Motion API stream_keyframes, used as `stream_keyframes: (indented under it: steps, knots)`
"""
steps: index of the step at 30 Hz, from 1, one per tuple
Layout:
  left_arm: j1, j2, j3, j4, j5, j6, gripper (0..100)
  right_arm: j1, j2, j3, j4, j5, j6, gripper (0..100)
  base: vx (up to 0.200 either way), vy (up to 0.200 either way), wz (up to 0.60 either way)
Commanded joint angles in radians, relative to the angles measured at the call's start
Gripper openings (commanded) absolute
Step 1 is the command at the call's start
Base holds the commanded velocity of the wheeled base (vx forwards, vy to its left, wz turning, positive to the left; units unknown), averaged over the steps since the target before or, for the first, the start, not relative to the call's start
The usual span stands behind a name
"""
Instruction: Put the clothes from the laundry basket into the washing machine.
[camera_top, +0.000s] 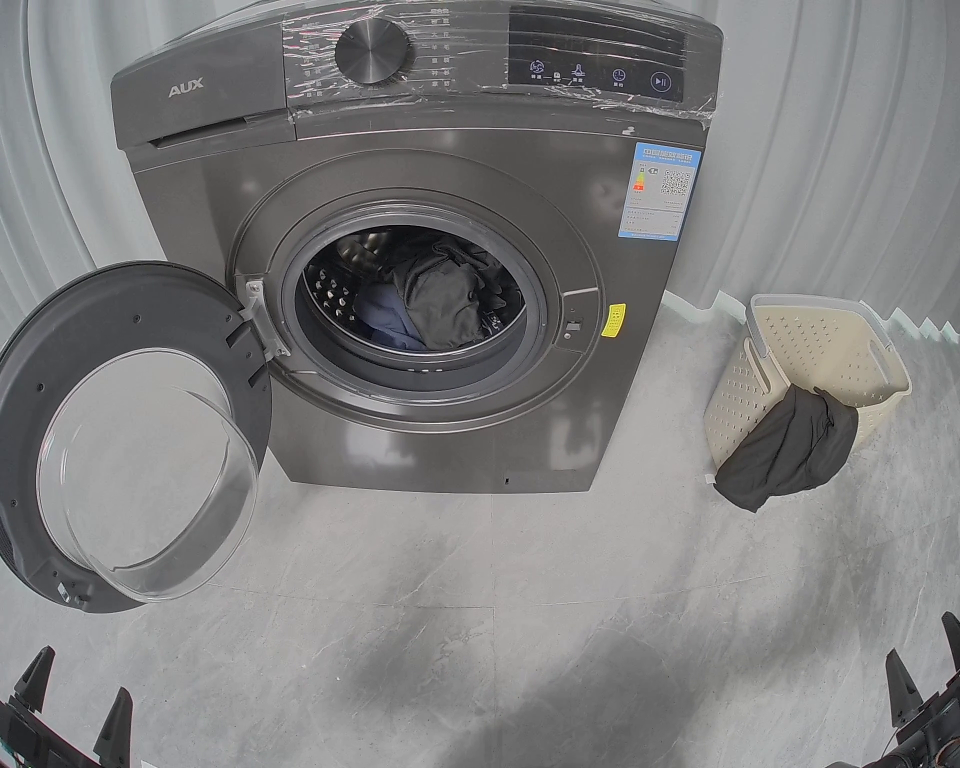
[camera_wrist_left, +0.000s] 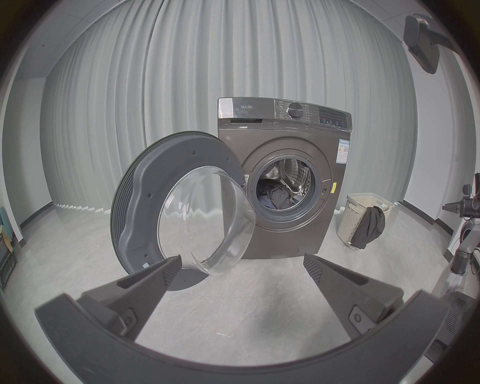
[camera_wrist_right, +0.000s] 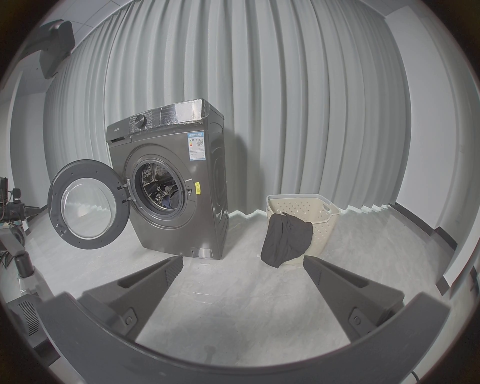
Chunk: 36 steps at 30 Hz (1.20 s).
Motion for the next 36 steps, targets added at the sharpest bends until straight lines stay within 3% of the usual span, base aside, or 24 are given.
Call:
stream_keyframes:
  steps: [1, 36]
  knots:
    - [-0.001, -0.004, 0.013, 0.001, 0.0, 0.003, 100, 0.0, -0.005, 0.016, 0.0, 0.0, 0.001, 100, 0.0, -0.2, 0.0]
    - [-0.001, -0.005, 0.013, 0.0, 0.0, -0.005, 100, 0.0, -0.007, 0.016, 0.0, -0.001, 0.0, 100, 0.0, -0.2, 0.0]
